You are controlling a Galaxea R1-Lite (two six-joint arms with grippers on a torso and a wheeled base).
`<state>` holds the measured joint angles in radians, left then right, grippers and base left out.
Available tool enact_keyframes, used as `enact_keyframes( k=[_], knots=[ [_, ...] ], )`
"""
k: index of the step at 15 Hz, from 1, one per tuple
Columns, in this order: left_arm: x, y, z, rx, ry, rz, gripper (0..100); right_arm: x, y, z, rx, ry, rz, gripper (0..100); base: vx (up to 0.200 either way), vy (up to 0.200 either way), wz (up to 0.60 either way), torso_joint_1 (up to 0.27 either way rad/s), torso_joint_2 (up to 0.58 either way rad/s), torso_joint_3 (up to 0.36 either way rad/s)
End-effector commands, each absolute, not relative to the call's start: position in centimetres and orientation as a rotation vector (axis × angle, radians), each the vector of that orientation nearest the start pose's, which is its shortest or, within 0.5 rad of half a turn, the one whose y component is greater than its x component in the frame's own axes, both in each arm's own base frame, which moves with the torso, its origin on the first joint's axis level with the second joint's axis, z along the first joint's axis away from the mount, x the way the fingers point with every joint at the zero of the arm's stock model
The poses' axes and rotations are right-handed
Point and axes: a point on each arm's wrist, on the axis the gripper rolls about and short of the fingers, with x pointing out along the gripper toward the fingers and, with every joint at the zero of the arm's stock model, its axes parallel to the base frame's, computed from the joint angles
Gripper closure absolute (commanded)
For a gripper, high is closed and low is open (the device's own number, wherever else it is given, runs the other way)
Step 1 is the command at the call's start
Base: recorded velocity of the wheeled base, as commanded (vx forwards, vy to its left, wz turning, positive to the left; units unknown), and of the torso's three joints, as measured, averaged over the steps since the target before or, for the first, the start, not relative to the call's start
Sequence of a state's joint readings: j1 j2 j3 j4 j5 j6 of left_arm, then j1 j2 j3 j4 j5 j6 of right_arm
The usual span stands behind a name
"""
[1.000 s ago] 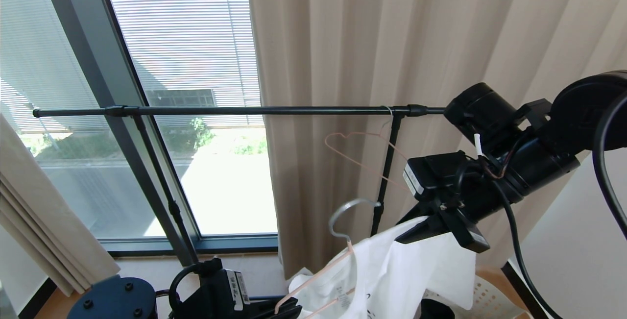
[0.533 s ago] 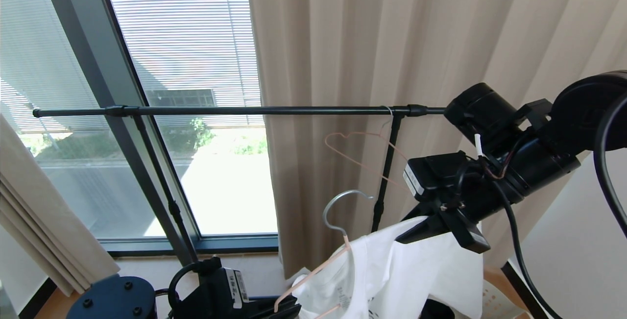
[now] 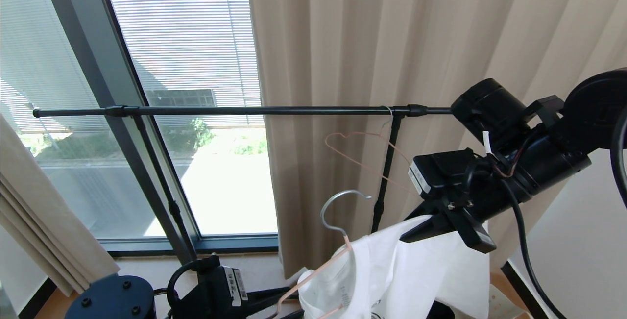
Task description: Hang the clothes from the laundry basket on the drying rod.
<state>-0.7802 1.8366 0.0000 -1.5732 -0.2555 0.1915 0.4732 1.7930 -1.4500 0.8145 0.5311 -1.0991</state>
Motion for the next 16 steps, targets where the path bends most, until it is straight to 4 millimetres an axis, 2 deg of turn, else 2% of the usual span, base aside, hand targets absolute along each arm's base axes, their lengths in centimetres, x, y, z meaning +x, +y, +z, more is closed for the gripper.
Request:
enact_keyframes(
  k=[1, 5, 7, 9, 12, 16],
  knots=[
    [14.1, -14.7, 7.4, 0.245, 0.171, -1.051, 0, 25.5, 14.4, 21.8, -0.847, 0.576, 1.438, 100, 0.0, 0.0, 0.0, 0.0, 0.0, 0.0],
    [14.8, -13.7, 7.9, 0.226, 0.156, -0.99, 0, 24.9, 13.8, 21.9, -0.873, 0.598, 1.403, 100, 0.0, 0.0, 0.0, 0.0, 0.0, 0.0],
    [15.0, -13.1, 8.7, 0.142, 0.155, -0.955, 0, 25.3, 13.8, 22.0, -0.918, 0.643, 1.287, 100, 0.0, 0.0, 0.0, 0.0, 0.0, 0.0],
    [15.4, -12.6, 8.7, 0.049, 0.204, -0.916, 0, 25.2, 14.9, 22.4, -0.915, 0.644, 1.176, 100, 0.0, 0.0, 0.0, 0.0, 0.0, 0.0],
    [16.7, -12.1, 6.8, 0.053, 0.303, -0.85, 0, 24.4, 14.8, 23.5, -0.962, 0.627, 1.074, 100, 0.0, 0.0, 0.0, 0.0, 0.0, 0.0],
    [17.6, -12.7, 4.1, 0.045, 0.435, -0.837, 0, 23.6, 13.9, 25.3, -1.052, 0.6, 0.9, 100, 0.0, 0.0, 0.0, 0.0, 0.0, 0.0]
  ],
)
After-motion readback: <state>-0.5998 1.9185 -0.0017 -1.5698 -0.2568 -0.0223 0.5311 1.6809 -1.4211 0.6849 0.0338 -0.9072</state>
